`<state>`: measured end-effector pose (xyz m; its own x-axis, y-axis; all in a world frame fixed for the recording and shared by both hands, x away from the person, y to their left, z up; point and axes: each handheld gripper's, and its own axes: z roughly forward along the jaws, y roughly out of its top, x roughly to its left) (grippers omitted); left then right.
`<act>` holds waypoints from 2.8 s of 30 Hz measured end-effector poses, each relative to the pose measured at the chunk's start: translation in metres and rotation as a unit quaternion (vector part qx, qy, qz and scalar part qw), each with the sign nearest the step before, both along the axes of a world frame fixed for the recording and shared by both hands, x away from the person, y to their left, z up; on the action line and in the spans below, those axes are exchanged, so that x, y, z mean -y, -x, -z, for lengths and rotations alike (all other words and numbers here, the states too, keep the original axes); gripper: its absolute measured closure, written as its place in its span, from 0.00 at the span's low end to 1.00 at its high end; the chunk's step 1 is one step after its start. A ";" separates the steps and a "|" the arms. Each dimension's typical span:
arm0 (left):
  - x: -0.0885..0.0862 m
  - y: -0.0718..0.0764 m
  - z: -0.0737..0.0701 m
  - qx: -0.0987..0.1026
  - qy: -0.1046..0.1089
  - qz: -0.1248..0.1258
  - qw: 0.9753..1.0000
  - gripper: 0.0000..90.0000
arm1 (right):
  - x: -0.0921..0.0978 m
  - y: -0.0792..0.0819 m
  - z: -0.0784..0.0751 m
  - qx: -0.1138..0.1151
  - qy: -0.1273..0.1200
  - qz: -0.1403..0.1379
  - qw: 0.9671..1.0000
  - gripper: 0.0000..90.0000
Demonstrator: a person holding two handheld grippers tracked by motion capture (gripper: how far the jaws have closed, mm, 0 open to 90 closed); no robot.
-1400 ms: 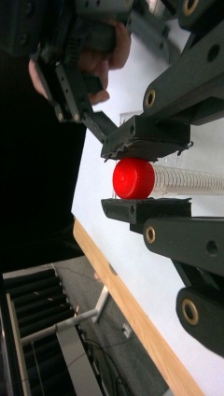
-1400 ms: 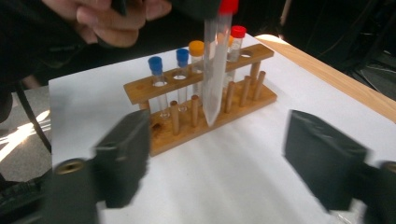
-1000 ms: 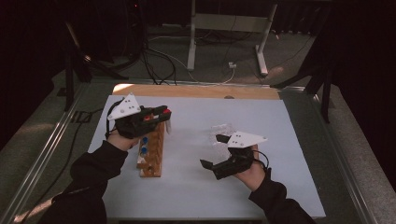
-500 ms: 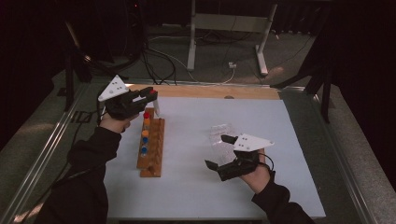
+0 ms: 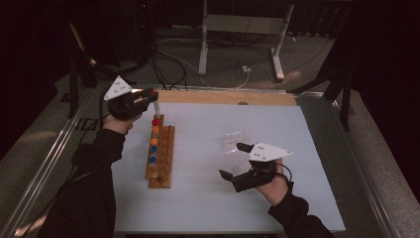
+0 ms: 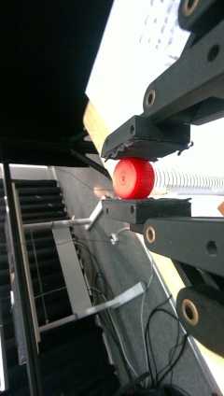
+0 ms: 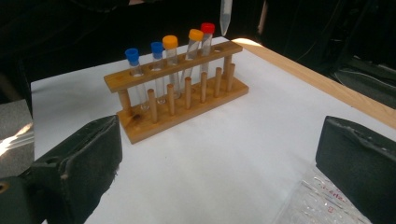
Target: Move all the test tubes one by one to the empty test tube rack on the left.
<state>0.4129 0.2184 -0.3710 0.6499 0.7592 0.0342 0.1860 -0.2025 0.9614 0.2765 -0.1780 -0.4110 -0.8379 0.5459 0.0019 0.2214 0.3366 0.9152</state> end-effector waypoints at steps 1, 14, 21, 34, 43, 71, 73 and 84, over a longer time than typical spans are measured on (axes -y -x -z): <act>0.000 0.000 0.002 -0.001 0.001 -0.001 1.000 0.80 | 0.000 0.000 0.000 0.000 0.000 0.001 1.000 0.01; -0.006 -0.003 0.021 -0.019 0.000 -0.009 1.000 0.80 | 0.001 0.001 -0.002 -0.001 0.000 0.002 1.000 0.01; -0.011 -0.003 0.032 -0.028 0.006 -0.015 0.999 0.80 | 0.002 0.001 -0.002 -0.006 0.000 0.005 1.000 0.01; -0.013 -0.003 0.059 -0.051 0.022 -0.019 0.998 0.80 | 0.003 0.001 -0.004 -0.008 -0.002 0.006 1.000 0.01; -0.014 -0.003 0.067 -0.058 0.028 -0.020 0.998 0.80 | 0.003 0.001 -0.004 -0.008 -0.001 0.006 1.000 0.01; -0.012 -0.007 0.084 -0.071 0.031 -0.018 0.997 0.79 | 0.004 0.001 -0.004 -0.011 0.001 0.004 1.000 0.01; -0.014 -0.008 0.081 -0.070 0.041 -0.022 0.996 0.70 | 0.004 0.001 -0.004 -0.012 0.001 0.004 1.000 0.01; -0.022 0.009 0.041 -0.072 0.060 -0.004 0.996 0.17 | 0.008 0.001 -0.007 -0.008 -0.003 0.011 1.000 0.01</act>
<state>0.4039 0.2402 -0.4117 0.6352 0.7575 -0.1510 0.3252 -0.0849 0.9418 0.2758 -0.1857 -0.4045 -0.8258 0.5637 0.0188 0.2431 0.3257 0.9137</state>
